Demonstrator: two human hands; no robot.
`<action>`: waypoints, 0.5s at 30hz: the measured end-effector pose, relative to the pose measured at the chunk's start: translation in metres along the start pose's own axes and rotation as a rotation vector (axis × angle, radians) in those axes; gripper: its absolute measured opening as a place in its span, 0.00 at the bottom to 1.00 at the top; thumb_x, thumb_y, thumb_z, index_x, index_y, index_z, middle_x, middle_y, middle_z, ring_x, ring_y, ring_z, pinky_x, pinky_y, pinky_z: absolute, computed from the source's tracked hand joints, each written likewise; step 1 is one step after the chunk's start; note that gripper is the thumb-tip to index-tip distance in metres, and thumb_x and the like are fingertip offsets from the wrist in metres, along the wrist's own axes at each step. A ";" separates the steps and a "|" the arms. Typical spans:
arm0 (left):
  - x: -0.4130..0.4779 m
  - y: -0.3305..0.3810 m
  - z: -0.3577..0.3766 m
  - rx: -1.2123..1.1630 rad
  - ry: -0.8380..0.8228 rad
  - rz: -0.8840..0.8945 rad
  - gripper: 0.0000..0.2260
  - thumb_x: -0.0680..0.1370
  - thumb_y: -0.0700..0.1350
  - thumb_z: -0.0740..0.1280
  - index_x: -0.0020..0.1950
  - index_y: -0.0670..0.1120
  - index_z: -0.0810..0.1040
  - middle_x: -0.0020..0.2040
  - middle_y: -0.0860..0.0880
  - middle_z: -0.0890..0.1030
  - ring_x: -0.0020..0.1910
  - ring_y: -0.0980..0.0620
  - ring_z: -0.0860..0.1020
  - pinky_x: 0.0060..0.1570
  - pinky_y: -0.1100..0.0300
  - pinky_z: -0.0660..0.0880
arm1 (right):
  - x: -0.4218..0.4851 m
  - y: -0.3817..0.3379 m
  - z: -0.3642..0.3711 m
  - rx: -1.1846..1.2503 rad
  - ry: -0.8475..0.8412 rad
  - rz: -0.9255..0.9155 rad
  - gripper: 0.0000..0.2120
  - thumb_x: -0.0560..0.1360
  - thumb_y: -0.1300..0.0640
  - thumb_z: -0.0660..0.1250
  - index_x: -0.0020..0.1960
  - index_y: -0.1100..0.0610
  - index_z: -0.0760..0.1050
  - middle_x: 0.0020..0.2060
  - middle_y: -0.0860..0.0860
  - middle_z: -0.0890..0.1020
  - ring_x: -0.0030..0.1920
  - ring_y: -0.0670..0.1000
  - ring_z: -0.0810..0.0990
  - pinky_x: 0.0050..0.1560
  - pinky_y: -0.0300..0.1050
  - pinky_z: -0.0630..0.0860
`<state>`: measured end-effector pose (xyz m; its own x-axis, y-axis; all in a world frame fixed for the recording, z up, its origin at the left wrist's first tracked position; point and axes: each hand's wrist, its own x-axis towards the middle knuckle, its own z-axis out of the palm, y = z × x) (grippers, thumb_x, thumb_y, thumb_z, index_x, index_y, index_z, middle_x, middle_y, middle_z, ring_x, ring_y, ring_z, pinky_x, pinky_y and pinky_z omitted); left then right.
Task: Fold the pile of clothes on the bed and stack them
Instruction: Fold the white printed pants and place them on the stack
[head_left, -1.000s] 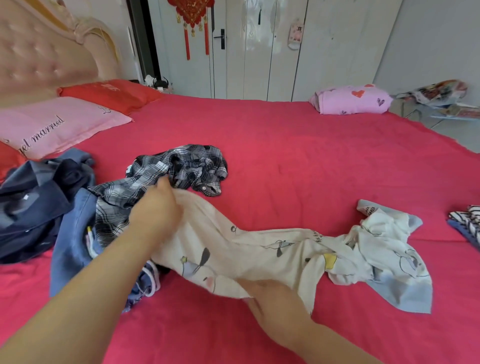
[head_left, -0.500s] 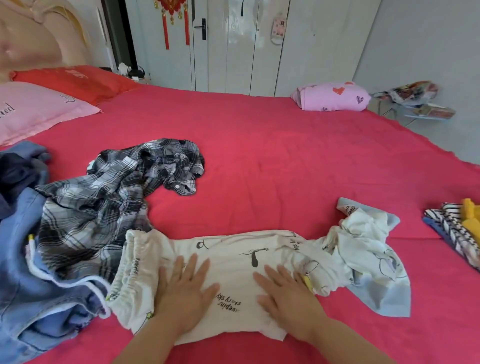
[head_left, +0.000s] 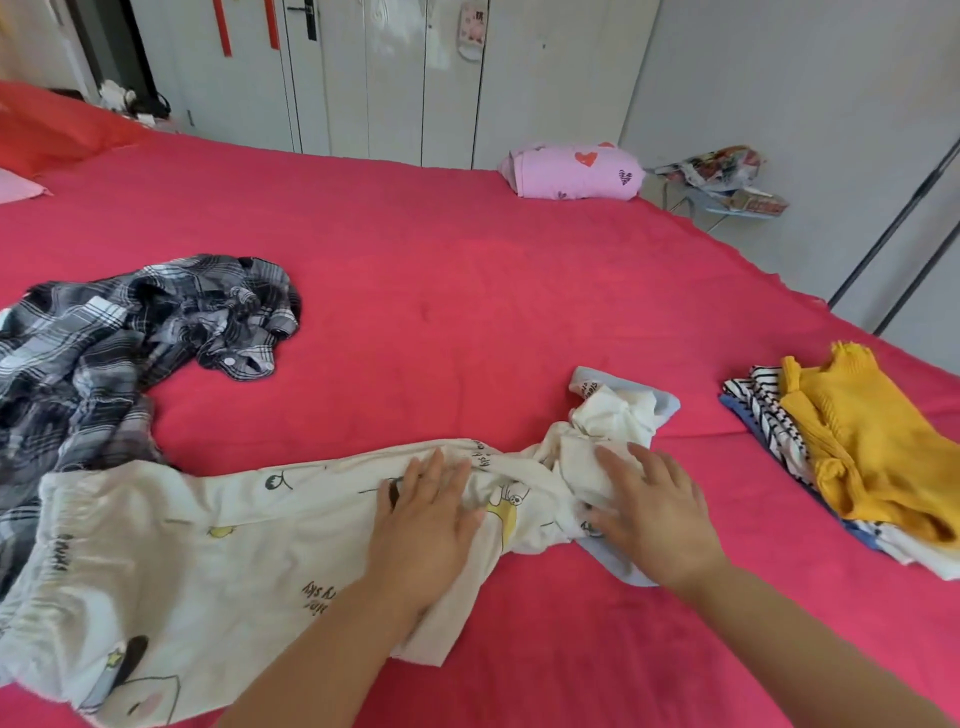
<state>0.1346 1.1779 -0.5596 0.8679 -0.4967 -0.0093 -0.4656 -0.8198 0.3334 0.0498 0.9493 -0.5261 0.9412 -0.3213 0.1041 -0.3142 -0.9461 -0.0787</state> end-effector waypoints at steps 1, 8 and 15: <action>0.000 0.002 0.009 0.005 -0.017 -0.014 0.37 0.69 0.68 0.28 0.76 0.58 0.41 0.78 0.51 0.41 0.76 0.48 0.40 0.73 0.46 0.40 | -0.002 0.008 0.002 0.007 -0.107 0.040 0.35 0.72 0.42 0.63 0.74 0.44 0.52 0.73 0.54 0.58 0.72 0.59 0.59 0.67 0.54 0.64; 0.003 -0.007 0.033 0.063 -0.033 -0.086 0.42 0.62 0.70 0.26 0.76 0.59 0.41 0.78 0.53 0.42 0.76 0.50 0.42 0.73 0.45 0.44 | 0.011 0.048 -0.032 0.360 -0.056 0.132 0.29 0.64 0.75 0.60 0.59 0.54 0.78 0.22 0.43 0.74 0.23 0.38 0.74 0.27 0.29 0.68; 0.007 -0.010 0.035 -0.051 -0.019 -0.128 0.36 0.67 0.68 0.30 0.75 0.59 0.37 0.77 0.58 0.41 0.76 0.56 0.40 0.73 0.49 0.41 | 0.042 0.113 -0.105 0.605 0.272 0.369 0.23 0.65 0.74 0.54 0.50 0.55 0.79 0.32 0.45 0.79 0.33 0.44 0.77 0.26 0.28 0.68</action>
<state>0.1392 1.1728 -0.5959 0.9160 -0.3948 -0.0719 -0.3417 -0.8613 0.3759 0.0404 0.8242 -0.4269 0.7000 -0.6854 0.2007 -0.4061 -0.6131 -0.6776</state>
